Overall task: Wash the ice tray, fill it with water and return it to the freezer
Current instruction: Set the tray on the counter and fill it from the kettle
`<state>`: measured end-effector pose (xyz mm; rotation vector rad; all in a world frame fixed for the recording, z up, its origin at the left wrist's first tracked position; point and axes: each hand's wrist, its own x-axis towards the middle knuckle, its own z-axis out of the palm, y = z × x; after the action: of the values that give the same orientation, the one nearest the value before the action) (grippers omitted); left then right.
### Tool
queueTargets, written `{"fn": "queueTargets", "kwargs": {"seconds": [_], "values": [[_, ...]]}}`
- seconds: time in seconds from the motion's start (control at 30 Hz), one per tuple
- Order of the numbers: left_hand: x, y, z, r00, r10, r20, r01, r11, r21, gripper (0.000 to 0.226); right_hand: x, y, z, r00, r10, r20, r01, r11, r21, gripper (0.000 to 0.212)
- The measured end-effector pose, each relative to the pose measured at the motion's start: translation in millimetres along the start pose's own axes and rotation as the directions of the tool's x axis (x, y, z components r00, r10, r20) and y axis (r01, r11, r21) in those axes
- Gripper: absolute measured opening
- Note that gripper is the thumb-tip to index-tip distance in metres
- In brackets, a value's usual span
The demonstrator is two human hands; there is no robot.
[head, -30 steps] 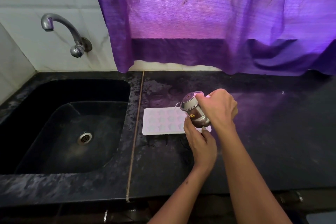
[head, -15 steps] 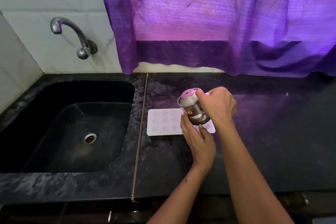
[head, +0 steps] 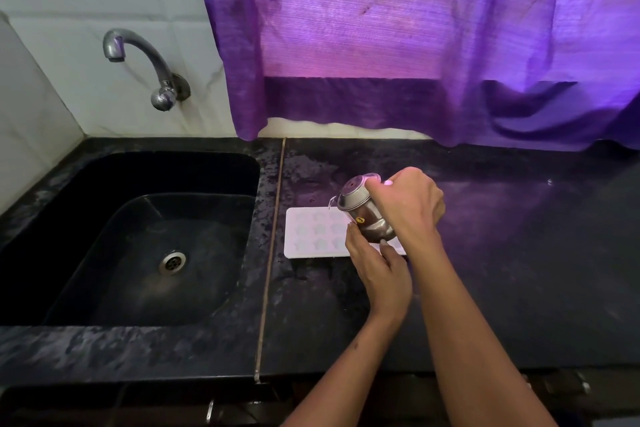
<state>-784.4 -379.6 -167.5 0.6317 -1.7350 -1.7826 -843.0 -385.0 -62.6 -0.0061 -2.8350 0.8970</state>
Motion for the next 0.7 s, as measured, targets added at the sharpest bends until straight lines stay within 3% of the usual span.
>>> {"fn": "queueTargets", "kwargs": {"seconds": [0.7], "values": [[0.5,1.6,-4.0,1.000,-0.028,-0.003,0.028,1.000,0.005,0.063,-3.7,-3.8,3.0,1.000,0.014,0.007,-0.014,0.999,-0.036,0.035]]}}
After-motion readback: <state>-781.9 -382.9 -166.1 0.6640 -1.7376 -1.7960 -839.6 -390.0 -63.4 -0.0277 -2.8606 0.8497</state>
